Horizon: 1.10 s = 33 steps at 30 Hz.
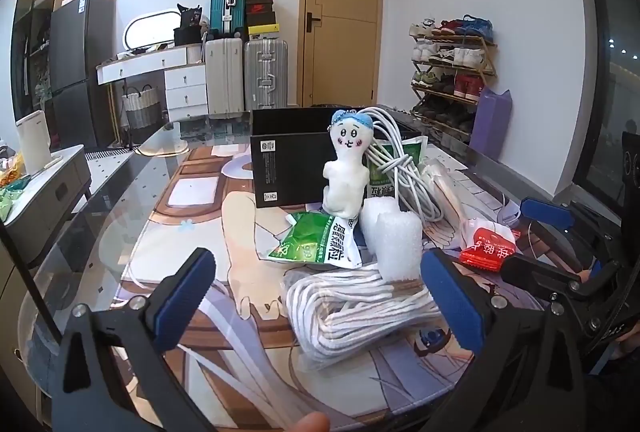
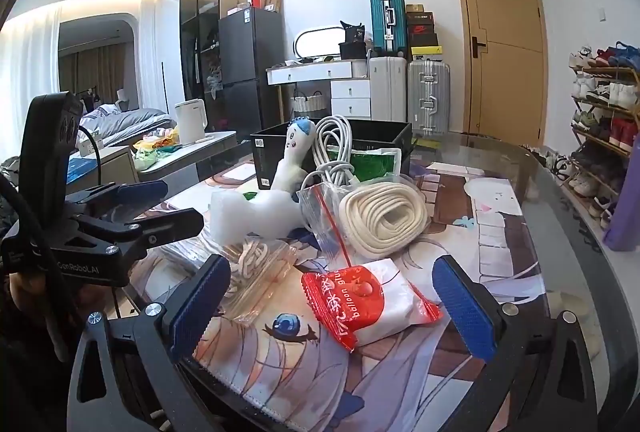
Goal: Organize soft objects
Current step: 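Move both tools toward the cluttered items on the table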
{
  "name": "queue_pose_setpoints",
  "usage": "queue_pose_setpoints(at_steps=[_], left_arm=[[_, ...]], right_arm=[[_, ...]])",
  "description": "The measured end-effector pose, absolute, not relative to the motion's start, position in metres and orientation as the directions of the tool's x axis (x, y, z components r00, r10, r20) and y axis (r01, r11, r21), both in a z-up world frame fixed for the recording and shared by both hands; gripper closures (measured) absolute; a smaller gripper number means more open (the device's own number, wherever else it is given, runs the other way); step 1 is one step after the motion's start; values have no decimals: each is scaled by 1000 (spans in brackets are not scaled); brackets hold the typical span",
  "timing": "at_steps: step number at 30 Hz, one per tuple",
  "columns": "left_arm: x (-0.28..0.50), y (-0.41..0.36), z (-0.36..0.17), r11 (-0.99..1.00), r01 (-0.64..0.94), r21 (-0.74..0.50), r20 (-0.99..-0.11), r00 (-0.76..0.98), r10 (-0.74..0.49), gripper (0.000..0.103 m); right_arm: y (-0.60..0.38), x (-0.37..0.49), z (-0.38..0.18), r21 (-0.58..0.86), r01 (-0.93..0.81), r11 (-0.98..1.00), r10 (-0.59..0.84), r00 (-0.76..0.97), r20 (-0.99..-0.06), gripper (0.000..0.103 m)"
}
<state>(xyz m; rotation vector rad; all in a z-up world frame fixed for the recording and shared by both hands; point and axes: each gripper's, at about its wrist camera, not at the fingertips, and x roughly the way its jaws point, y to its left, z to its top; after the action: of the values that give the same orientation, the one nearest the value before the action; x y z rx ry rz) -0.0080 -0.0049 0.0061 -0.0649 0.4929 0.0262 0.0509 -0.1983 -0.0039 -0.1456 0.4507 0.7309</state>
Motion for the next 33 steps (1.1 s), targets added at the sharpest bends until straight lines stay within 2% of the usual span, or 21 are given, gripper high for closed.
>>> queue_pose_setpoints(at_steps=[27, 33], left_arm=[[-10, -9, 4, 999, -27, -37, -457, 889, 7, 0], [-13, -7, 6, 998, -39, -55, -422, 907, 12, 0]], right_arm=[[-194, 43, -3, 13, -695, 719, 638, 652, -410, 0], [-194, 42, -4, 12, -701, 713, 641, 645, -417, 0]])
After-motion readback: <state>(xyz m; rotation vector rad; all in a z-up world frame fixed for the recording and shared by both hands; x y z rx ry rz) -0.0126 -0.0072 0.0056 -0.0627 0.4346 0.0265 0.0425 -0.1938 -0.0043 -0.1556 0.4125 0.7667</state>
